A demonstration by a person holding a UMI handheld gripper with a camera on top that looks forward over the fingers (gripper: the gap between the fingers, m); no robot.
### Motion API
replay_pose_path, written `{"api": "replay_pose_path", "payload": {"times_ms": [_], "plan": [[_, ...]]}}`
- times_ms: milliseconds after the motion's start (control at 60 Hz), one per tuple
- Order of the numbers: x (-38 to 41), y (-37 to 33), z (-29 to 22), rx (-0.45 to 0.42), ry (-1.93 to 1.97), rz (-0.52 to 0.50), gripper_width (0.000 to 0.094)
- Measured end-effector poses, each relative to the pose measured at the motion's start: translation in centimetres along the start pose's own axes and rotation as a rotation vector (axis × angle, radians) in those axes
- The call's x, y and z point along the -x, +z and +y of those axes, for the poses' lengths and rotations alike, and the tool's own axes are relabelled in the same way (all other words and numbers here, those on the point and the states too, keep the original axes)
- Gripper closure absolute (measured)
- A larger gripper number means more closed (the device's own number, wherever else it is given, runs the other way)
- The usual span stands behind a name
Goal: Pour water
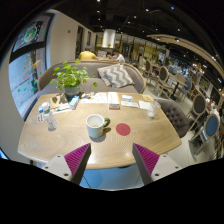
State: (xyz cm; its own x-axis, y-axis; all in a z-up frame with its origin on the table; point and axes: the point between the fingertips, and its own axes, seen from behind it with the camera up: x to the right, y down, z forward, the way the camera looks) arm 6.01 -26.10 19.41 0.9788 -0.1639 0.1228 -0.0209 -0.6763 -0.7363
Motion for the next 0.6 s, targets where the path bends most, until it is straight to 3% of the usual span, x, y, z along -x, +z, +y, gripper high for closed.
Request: {"api": "replay_pose_path", "payload": {"times_ms": [117,333,600], "plan": [[1.3,-0.3,1.0,0.020,-0.009,-0.004,0.0083],[12.6,0.4,4.8,0.050,-0.005,-0.059,0.0081],[26.3,3.8,4.2,-0.018,-0.028,-0.187,0.0078]]}}
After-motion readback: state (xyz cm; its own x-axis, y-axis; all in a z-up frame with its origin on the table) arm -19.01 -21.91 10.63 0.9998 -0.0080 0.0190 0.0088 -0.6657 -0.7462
